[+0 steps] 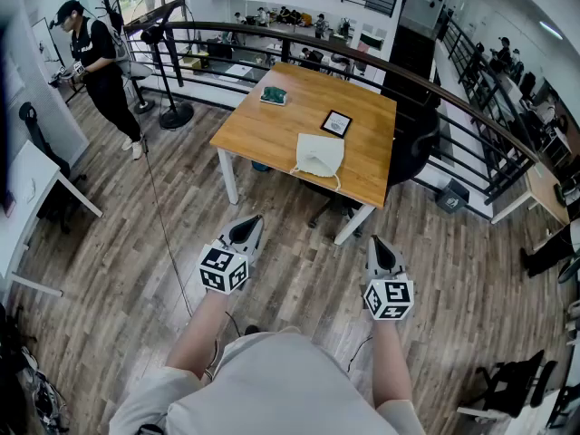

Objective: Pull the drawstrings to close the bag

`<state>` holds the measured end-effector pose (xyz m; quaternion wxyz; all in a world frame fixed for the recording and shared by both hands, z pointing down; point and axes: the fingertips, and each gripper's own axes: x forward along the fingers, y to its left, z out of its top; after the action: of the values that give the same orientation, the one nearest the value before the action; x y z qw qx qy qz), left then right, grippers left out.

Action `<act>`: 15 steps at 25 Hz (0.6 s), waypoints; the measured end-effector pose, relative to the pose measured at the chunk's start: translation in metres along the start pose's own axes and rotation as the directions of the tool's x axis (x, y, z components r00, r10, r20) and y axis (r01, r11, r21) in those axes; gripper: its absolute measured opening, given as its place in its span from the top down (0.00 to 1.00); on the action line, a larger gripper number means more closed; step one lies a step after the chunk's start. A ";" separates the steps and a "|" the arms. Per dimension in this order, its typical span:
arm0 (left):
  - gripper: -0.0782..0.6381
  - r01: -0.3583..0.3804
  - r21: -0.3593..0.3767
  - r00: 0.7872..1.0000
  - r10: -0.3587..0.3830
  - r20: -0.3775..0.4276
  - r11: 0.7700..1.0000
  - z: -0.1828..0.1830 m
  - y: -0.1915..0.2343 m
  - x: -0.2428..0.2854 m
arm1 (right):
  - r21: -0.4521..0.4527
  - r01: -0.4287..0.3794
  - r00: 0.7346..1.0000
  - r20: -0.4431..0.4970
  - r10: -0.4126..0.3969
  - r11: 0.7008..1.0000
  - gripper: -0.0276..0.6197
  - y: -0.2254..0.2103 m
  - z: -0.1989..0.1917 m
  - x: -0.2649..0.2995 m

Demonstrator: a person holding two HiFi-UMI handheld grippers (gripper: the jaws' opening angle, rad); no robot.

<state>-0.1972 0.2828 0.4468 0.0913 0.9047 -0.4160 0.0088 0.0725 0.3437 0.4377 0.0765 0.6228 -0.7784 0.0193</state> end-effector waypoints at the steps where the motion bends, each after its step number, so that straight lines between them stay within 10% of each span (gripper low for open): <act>1: 0.90 0.000 0.000 1.000 0.000 0.001 1.000 0.000 0.000 0.000 | 0.000 0.000 1.000 0.000 0.000 1.000 0.96 0.001 0.000 0.000; 15: 0.90 -0.003 -0.011 1.000 0.003 -0.005 1.000 -0.005 0.006 -0.008 | 0.056 0.005 1.000 0.003 -0.005 0.998 0.95 0.009 0.000 -0.001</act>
<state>-0.2068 0.2863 0.4520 0.0974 0.9035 -0.4174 0.0089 0.0641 0.3468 0.4386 0.0582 0.6266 -0.7761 0.0400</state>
